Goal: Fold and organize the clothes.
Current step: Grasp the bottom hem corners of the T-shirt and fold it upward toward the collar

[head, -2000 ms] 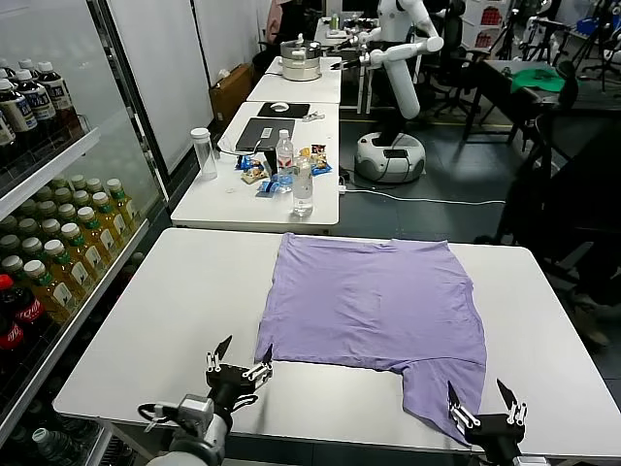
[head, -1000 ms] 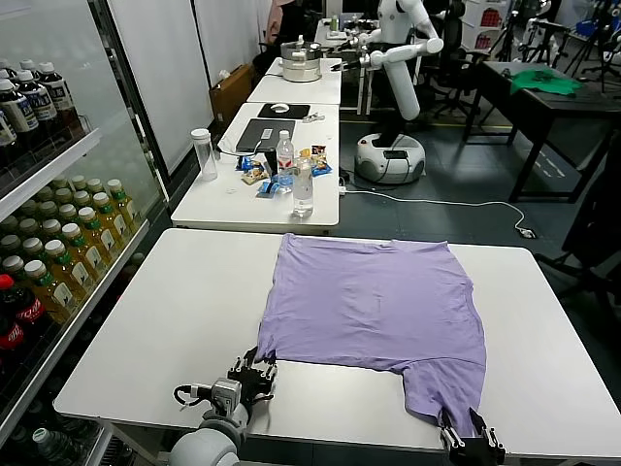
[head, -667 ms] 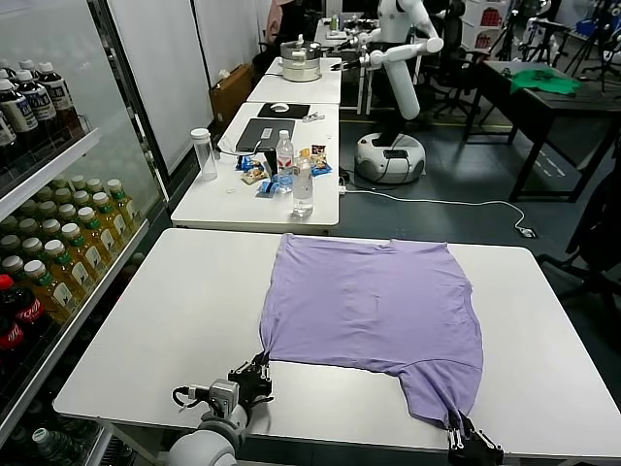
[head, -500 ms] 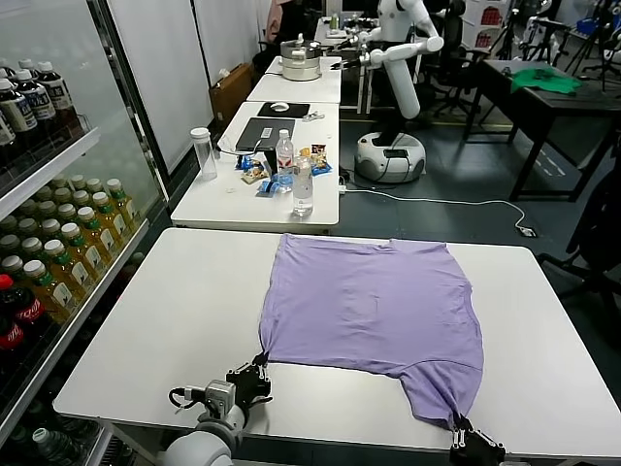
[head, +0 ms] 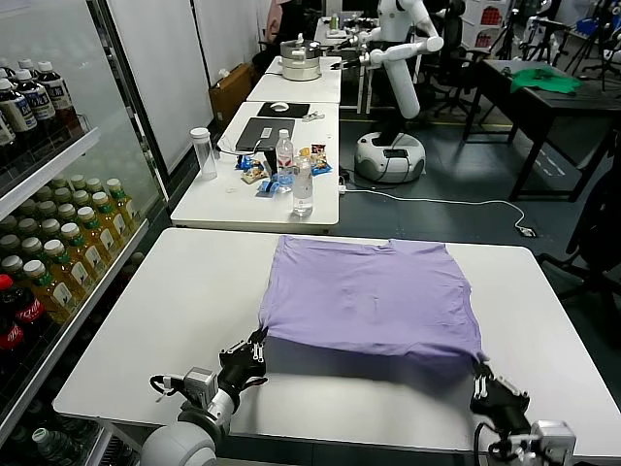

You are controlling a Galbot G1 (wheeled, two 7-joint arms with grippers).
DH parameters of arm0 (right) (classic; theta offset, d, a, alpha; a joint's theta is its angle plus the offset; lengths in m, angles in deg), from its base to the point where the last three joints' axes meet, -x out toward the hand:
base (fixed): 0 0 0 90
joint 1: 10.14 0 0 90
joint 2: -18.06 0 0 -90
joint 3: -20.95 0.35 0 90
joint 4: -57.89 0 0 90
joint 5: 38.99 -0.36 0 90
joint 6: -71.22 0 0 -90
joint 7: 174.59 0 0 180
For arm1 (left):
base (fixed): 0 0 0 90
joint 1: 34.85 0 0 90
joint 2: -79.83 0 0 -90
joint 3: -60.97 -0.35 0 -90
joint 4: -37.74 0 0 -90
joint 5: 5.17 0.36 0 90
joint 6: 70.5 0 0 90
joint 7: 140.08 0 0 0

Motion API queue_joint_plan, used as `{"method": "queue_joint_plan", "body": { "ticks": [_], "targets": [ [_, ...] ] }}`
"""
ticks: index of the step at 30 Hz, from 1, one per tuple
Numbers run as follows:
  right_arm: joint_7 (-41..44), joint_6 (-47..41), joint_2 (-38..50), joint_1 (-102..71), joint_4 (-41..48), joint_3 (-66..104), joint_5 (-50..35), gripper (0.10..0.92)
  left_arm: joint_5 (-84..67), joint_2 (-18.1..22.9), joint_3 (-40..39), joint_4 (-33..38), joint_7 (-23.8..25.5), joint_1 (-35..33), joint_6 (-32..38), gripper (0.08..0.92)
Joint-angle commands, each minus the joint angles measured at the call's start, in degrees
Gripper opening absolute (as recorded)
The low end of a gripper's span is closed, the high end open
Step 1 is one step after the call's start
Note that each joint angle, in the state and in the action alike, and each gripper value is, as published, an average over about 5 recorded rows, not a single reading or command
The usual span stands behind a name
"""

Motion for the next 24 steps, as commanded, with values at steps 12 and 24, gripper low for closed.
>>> {"method": "queue_joint_plan", "body": {
  "ticks": [12,24],
  "targets": [
    [2.38,-2.4,9.44,21.62,16.8,-4.67,-0.32,0.127,4.73,0.28,-8.95,-16.11,2.19,18.26,0.46,0.096],
    [3.92,-2.0,8.07,25.99,23.08,-10.85,4.8,0.127,6.7,2.46,-9.9,-23.21,1.69,23.2,-0.72,0.096]
  ]
}}
